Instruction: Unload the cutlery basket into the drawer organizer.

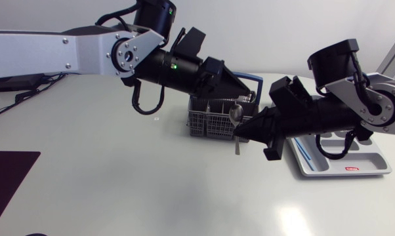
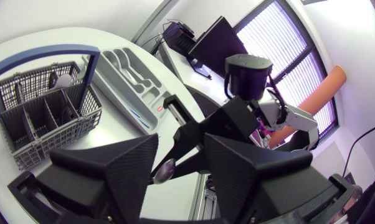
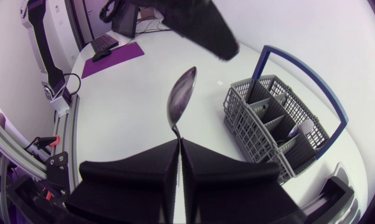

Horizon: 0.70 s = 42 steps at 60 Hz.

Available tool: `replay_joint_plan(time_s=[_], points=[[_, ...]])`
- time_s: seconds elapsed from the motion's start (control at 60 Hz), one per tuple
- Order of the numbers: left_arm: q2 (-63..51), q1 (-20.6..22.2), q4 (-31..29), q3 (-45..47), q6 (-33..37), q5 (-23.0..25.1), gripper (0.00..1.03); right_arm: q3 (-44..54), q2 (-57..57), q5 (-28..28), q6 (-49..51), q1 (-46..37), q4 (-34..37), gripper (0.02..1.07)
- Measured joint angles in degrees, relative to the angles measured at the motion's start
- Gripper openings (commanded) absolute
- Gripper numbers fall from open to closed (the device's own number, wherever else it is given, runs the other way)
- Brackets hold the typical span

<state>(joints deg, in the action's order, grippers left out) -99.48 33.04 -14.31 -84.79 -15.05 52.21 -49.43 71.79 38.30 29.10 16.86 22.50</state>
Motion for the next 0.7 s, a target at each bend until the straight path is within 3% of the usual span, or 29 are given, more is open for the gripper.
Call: replay_joint_plan(time_s=[0.183, 0.267, 0.383, 0.5, 0.7], points=[[0.0, -0.7, 1.2, -2.7, -0.4, -5.2, 0.77, 2.6, -3.3, -3.3, 3.8, -6.1, 2.5, 0.08], [0.0, -0.7, 1.9, -2.7, -0.3, -10.3, 0.77, 4.4, -5.8, -5.9, 6.2, -9.5, 2.9, 0.08], [-0.2, 0.7, 2.6, -2.7, 1.4, -21.1, 0.77, 7.2, -8.2, -8.1, 11.5, -17.5, 3.0, 0.08], [-1.6, 2.9, 2.8, -2.7, 3.2, -27.3, 0.77, 9.0, -8.9, -9.3, 17.1, -26.4, 2.7, 0.08], [-3.9, 4.9, 2.8, -2.7, 4.8, -30.3, 0.77, 10.2, -9.2, -10.1, 26.7, -41.2, 0.2, 0.08]])
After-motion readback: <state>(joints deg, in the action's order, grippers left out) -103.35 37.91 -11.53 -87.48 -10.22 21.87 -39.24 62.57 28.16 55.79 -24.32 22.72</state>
